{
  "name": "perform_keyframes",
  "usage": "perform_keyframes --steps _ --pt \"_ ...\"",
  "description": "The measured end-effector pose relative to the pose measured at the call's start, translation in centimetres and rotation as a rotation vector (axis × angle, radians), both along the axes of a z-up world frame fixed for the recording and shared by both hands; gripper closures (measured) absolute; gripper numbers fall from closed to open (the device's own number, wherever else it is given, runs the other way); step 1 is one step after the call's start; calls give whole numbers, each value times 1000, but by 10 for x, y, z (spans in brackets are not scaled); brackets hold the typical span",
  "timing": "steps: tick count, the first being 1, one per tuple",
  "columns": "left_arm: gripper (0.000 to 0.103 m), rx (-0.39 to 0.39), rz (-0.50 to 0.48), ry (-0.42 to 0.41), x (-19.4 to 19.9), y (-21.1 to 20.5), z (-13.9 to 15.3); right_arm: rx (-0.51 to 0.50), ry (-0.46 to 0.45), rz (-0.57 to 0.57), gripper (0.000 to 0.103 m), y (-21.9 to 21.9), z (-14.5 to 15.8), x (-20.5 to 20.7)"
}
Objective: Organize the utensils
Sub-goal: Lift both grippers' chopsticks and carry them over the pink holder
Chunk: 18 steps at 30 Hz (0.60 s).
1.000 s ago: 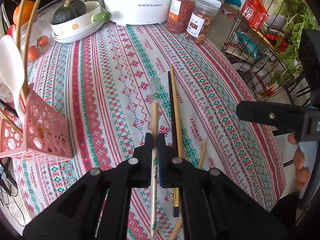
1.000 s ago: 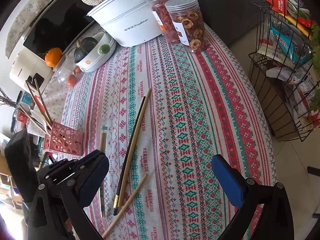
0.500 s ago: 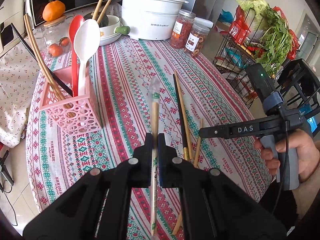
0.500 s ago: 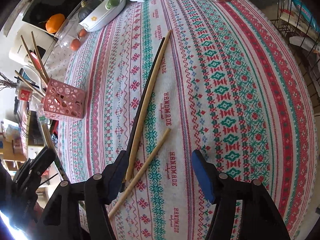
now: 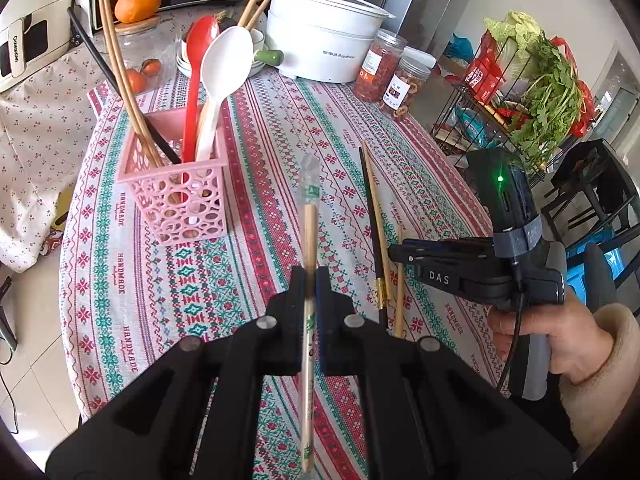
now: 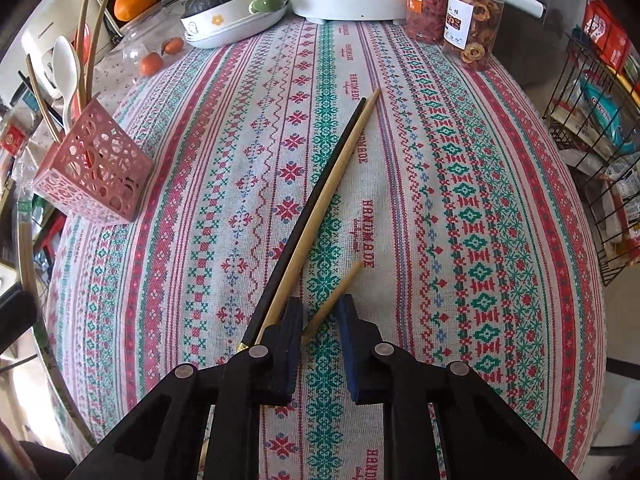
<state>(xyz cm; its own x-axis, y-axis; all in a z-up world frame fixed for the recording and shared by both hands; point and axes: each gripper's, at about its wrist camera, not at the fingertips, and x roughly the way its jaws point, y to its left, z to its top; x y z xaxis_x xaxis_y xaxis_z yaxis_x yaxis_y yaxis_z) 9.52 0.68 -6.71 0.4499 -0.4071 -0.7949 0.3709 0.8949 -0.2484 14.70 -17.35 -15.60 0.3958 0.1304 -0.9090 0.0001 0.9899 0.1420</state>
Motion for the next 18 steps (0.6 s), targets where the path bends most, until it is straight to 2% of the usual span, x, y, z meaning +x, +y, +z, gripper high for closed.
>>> perform_keyframes --steps 3,8,11,18 --pt "97 -7 13 -10 -5 4 3 103 10 -6 97 -9 -3 10" --pt "97 -44 30 -46 -12 13 17 156 -45 -5 98 -13 15 4" --pt "97 -68 44 -75 -13 20 28 169 -117 1 98 -17 38 -10" --pt "97 -130 102 -164 -12 43 58 194 -347 26 98 -20 106 -50"
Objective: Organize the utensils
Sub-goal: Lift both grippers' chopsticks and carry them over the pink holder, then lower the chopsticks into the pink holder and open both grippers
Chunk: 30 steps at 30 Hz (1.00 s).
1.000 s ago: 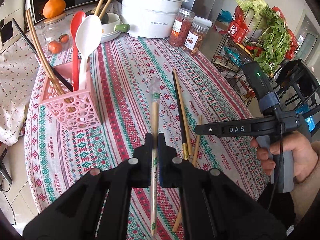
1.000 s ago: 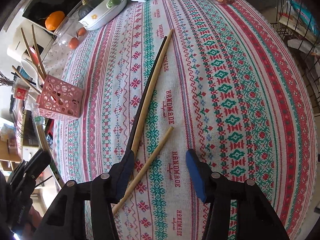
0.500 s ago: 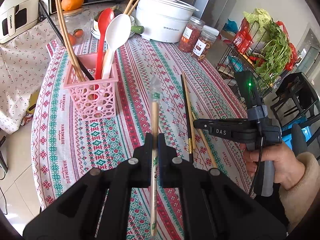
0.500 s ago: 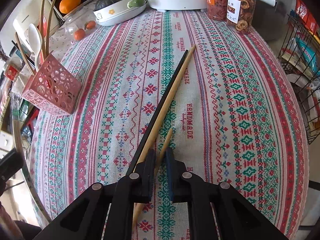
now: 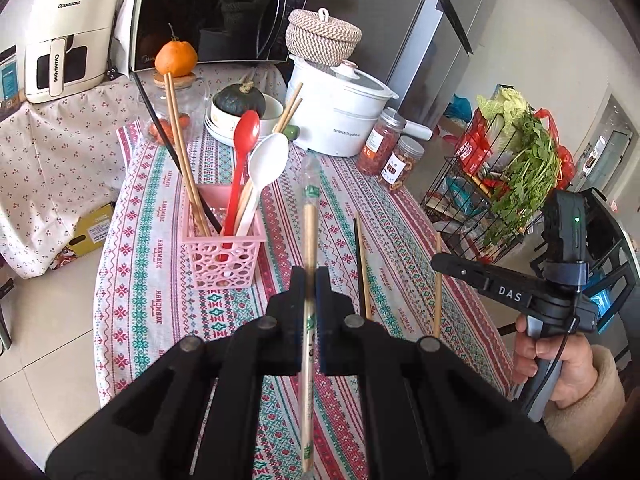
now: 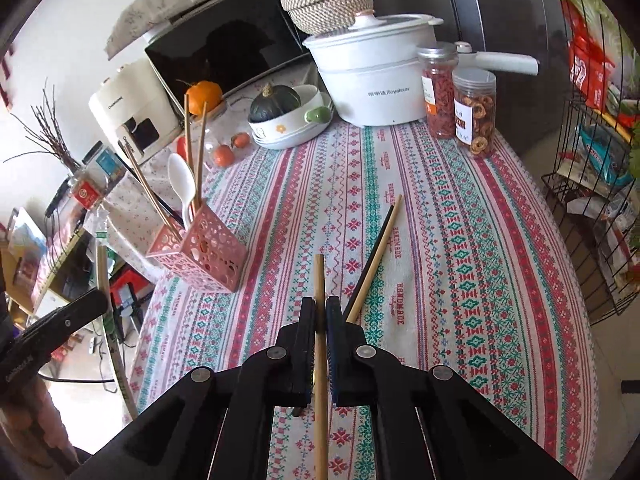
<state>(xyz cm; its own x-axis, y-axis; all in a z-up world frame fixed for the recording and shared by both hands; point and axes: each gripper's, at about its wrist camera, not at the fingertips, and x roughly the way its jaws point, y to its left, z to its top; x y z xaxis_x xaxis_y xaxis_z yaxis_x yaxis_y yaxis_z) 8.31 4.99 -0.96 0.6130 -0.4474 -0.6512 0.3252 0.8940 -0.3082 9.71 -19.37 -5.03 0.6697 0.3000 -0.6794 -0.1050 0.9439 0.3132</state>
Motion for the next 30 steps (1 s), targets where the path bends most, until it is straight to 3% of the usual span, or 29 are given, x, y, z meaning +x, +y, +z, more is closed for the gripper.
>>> perform_keyframes --steps 6,10,15,21,24,30 --pt "97 -41 64 -104 2 18 20 41 -161 -3 98 -6 47 -28" --pt "97 -66 123 -217 7 28 31 58 -253 -11 98 -5 71 -36" --pt "97 -79 235 -346 21 36 37 25 -336 -11 98 5 90 -38" --pt "97 -67 323 -506 36 29 49 34 -335 2 98 12 92 -30" --pt "97 -20 353 -567 46 20 46 39 -326 3 98 12 89 -26" --pt "97 35 344 -580 69 9 29 49 -305 -11 98 5 83 -18"
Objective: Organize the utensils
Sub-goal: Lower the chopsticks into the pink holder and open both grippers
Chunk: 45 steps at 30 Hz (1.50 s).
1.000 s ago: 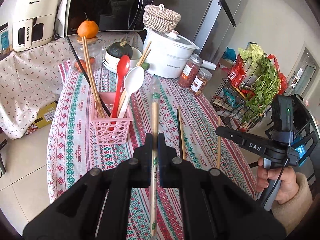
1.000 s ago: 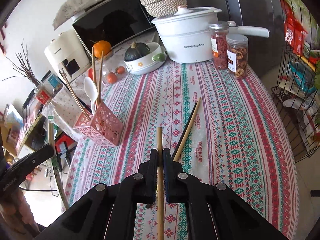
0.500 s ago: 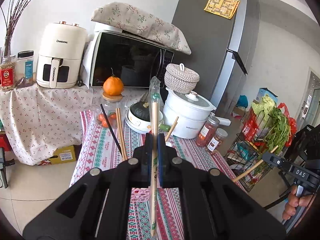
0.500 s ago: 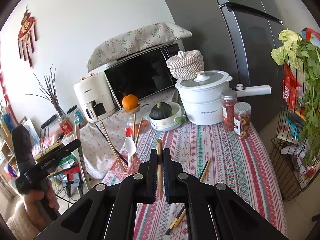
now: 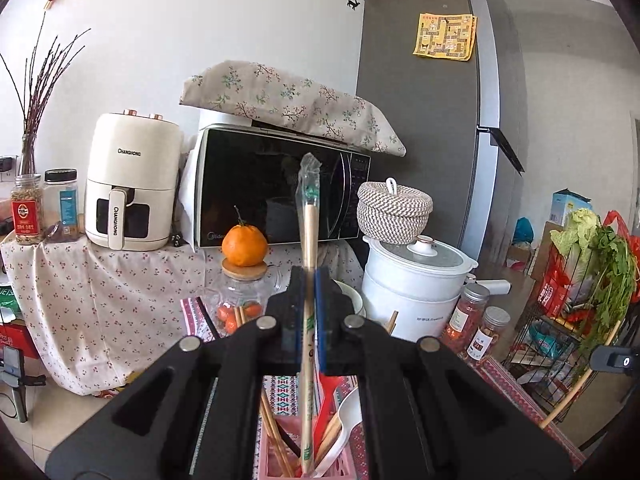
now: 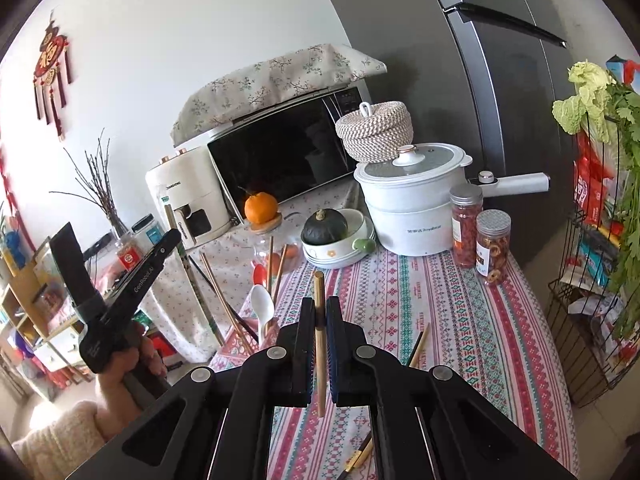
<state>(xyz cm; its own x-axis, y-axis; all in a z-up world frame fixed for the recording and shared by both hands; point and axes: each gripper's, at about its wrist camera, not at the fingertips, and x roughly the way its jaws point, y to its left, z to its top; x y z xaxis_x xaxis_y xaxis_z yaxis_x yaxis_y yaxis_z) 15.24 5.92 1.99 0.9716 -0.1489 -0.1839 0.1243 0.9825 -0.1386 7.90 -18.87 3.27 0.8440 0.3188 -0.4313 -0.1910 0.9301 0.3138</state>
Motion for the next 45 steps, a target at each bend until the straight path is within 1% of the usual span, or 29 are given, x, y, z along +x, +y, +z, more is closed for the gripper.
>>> perform_keyframes --steps 3,7,9,10,11,12,13,14,18,20,21,22,24,26,28,29,31,32,34,38,40,45 --pt "97 35 -1 21 6 -2 -12 -3 7 -4 98 -2 -2 2" --pt "97 20 -22 64 11 3 -20 1 20 4 98 -2 -5 6" --pt "94 15 -32 97 13 2 -22 10 26 13 98 -1 -6 7" --pt "89 13 -42 111 12 3 -21 11 27 18 98 0 -6 6" --pt "81 15 -49 127 12 2 -21 11 27 22 98 1 -5 6" --pt "77 14 -51 139 10 1 -20 11 25 25 98 2 -5 5" --pt "68 9 -57 150 8 2 -19 12 22 29 98 2 -4 4" --pt "61 3 -64 167 5 2 -17 13 18 32 98 3 -2 3" --pt "52 -13 -70 256 -5 6 -11 31 7 46 98 6 5 0" --pt "38 -29 -55 309 -12 11 -8 46 2 54 98 10 11 1" --pt "34 -35 -47 339 -15 14 -8 52 -4 58 98 12 15 2" --pt "30 -30 -36 374 -19 16 -7 57 -14 60 98 14 19 3" --pt "26 -5 -26 451 -25 19 -11 63 -38 68 98 20 30 4" --pt "20 29 -6 521 -32 23 -16 70 -66 79 98 25 41 7" --pt "17 42 12 566 -40 31 -25 81 -84 87 98 30 51 11" --pt "16 34 24 570 -44 36 -29 87 -88 92 98 33 55 15" --pt "15 8 55 577 -49 47 -39 102 -84 99 98 39 60 25" --pt "14 -5 64 594 -50 51 -44 108 -78 102 98 42 61 31" --pt "14 -29 51 642 -48 55 -53 120 -63 106 98 48 60 45" --pt "14 -24 42 657 -47 53 -58 150 -29 129 98 62 47 69" --pt "14 -37 31 665 -45 52 -59 155 5 138 98 69 36 81" --pt "14 -39 -2 677 -43 47 -60 129 89 165 98 86 12 107"
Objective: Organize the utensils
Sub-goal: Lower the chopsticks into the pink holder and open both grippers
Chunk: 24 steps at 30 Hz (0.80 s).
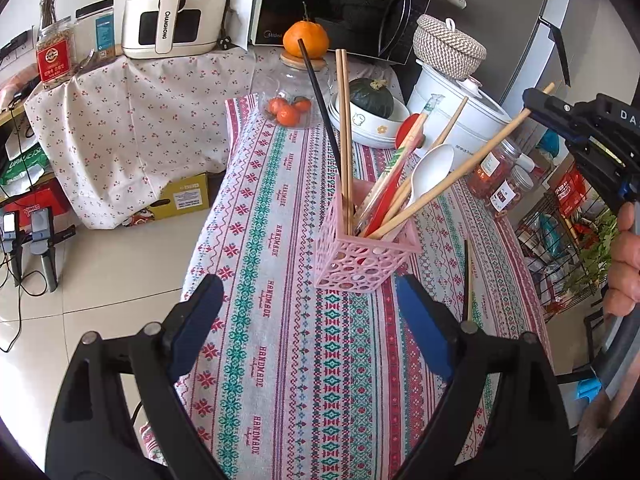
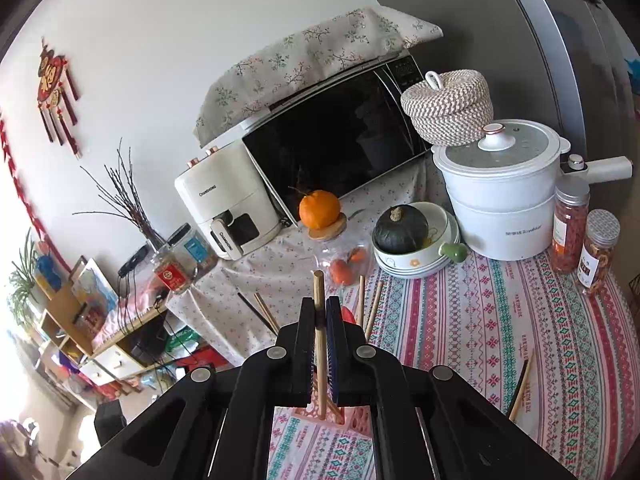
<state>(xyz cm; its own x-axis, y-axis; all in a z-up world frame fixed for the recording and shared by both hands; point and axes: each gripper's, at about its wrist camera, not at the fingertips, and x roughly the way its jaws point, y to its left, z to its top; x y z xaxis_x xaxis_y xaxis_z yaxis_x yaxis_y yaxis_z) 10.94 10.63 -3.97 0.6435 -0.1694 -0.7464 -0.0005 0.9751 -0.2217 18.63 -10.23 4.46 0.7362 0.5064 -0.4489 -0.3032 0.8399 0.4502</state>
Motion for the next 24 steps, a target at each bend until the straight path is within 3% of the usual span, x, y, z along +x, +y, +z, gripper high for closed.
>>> perform_keyframes --steps 8,9,11,13,15,19,24 --pt "14 -10 -16 7 2 -6 -1 -10 79 44 94 15 -27 15" --pt "14 -9 -18 7 2 -7 -1 -4 79 42 88 13 -26 15" --pt "14 -5 -25 7 1 -9 -1 5 61 34 60 5 -22 10" --pt "14 1 -30 10 0 -10 -2 9 34 12 48 -4 -15 3" --pt "14 2 -34 16 -1 -10 -3 5 27 3 47 -13 -10 -3" --pt "14 -3 -40 31 -3 -12 -6 1 41 -33 36 -36 -10 -16" --pt "14 3 -60 43 -8 -23 -10 -43 109 -89 25 -66 -22 -33"
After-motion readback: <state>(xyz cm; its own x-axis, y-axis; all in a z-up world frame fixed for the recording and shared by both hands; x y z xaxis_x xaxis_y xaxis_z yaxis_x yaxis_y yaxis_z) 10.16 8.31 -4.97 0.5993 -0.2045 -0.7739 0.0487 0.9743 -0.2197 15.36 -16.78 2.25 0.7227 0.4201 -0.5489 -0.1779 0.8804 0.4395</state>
